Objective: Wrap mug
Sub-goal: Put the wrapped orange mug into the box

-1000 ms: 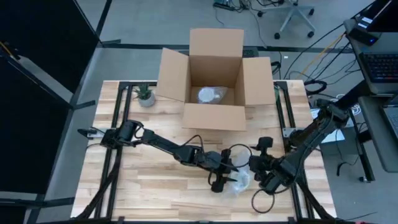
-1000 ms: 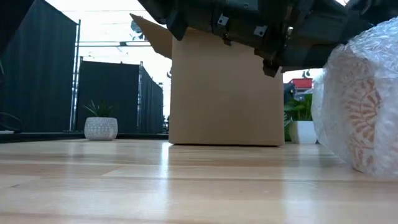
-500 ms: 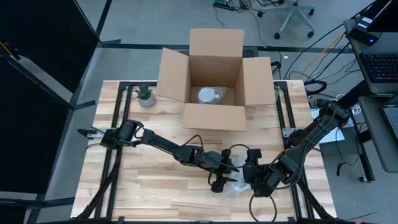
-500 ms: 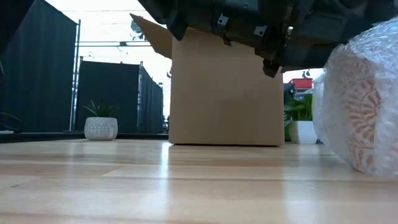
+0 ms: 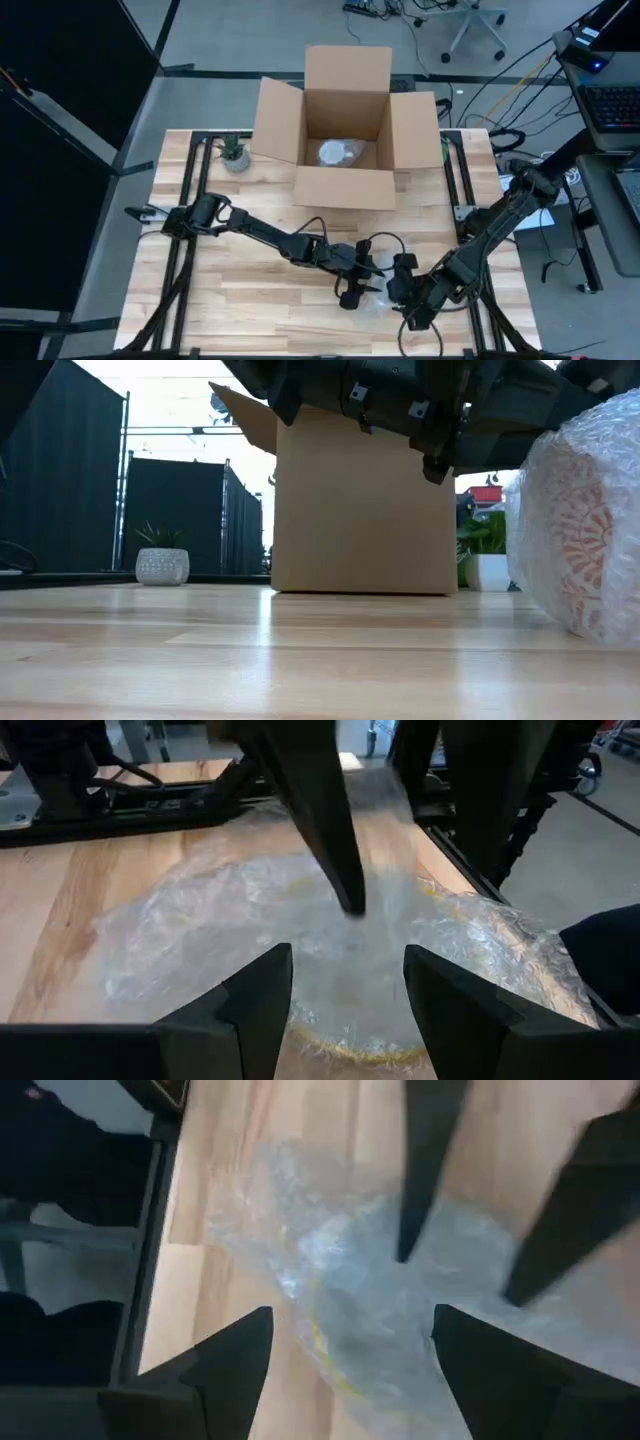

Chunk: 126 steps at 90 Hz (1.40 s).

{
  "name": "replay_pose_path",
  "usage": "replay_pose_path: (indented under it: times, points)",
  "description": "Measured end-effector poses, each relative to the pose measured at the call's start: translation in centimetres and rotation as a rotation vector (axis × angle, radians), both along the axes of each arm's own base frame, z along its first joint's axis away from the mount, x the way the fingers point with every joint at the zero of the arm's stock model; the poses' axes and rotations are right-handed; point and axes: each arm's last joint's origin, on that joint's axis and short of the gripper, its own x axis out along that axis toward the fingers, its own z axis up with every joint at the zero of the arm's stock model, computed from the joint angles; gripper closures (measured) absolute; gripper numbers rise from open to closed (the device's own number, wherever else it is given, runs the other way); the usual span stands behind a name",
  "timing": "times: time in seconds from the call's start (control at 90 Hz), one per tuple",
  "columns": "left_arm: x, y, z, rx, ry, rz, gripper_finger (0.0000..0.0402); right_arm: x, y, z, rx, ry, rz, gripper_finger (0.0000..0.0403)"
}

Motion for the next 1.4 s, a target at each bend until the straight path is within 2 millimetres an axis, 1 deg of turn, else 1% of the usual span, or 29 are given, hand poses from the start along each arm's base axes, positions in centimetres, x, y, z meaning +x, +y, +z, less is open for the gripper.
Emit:
replay_pose_path:
  times: [0.089,0.289,0.511,0.589,0.722,0.889,1.1,1.167,1.222,1.3,1.4]
  points:
    - [0.0,0.0,0.0,0.000,-0.001,0.001,0.0219,0.6,-0.1,-1.4,-0.066,0.041,-0.007,0.0145]
    - [0.0,0.1,0.0,0.000,0.000,0.005,0.0219,1.9,0.4,-3.3,-0.108,0.053,0.026,0.0145]
    - [0.1,0.1,0.1,-0.014,0.001,0.013,0.0219,2.6,0.9,-5.9,-0.180,0.089,0.035,0.0145]
    - [0.1,0.1,0.1,-0.013,-0.001,0.014,0.0219,2.8,1.0,-6.4,-0.189,0.099,0.037,0.0145]
    - [0.1,0.1,0.0,-0.012,0.000,0.014,0.0219,3.0,0.9,-6.8,-0.208,0.106,0.047,0.0145]
    - [0.1,0.1,0.0,-0.023,0.004,0.018,0.0219,3.0,0.9,-6.8,-0.215,0.117,0.089,0.0145]
    - [0.1,0.3,0.1,-0.028,0.004,0.017,0.0219,3.0,0.8,-6.8,-0.210,0.119,0.091,0.0149]
    - [0.1,0.3,0.1,-0.028,0.001,0.016,0.0219,3.0,0.9,-6.8,-0.203,0.120,0.098,0.0169]
    - [0.0,0.2,0.4,-0.022,-0.004,0.013,0.0219,3.1,1.0,-6.8,-0.180,0.122,0.101,0.0200]
    - [-0.1,0.0,0.5,-0.019,-0.002,0.013,0.0219,3.1,1.1,-6.9,-0.169,0.124,0.107,0.0261]
    - [-0.4,-0.4,1.2,-0.008,0.002,0.034,0.0219,2.9,1.3,-7.0,-0.163,0.136,0.127,0.0344]
